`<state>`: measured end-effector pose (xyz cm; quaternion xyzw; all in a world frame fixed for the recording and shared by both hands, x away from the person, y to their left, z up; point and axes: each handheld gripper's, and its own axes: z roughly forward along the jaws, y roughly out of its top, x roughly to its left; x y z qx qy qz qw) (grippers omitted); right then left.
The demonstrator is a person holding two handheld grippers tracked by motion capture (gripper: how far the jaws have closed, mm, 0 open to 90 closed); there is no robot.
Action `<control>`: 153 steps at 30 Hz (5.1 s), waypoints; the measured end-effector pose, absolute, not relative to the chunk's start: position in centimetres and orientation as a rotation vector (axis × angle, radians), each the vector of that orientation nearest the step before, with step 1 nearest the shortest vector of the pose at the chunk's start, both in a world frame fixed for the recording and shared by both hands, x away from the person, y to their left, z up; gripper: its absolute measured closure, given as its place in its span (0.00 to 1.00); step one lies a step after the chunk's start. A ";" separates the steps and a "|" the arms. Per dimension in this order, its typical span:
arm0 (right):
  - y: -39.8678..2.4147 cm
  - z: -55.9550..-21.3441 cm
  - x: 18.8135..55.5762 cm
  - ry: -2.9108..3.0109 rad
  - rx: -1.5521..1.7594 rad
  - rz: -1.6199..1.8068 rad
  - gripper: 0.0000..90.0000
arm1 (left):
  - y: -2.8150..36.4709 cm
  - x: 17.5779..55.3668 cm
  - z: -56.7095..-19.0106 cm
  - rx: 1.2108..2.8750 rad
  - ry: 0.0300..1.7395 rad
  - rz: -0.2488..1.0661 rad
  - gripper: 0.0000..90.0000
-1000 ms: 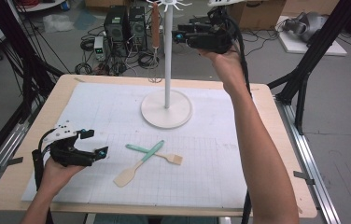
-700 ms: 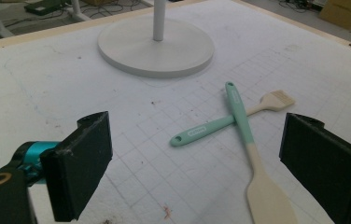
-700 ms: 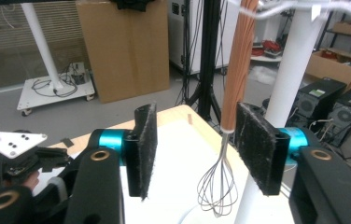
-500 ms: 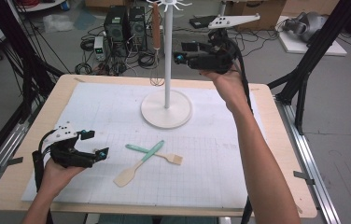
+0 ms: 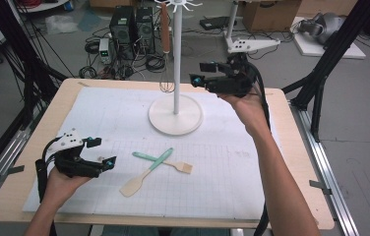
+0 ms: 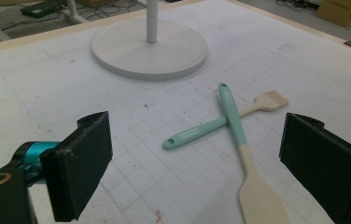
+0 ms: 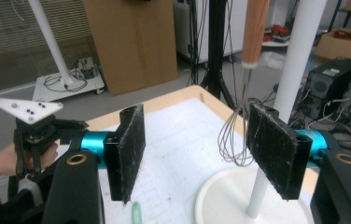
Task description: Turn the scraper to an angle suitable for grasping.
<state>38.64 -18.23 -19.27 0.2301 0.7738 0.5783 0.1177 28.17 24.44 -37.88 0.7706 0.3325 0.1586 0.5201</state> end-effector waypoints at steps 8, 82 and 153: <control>-19.1 -21.2 38.2 2.269 0.698 1.689 0.39 | 24.3 28.4 -38.0 1.859 0.791 0.379 0.11; -24.8 -34.1 32.9 2.281 0.846 1.612 0.31 | 14.6 30.5 -42.7 2.110 0.790 0.219 0.65; -23.0 -38.1 32.3 2.377 0.877 1.518 0.30 | 12.5 29.8 -41.5 2.216 0.792 0.336 0.88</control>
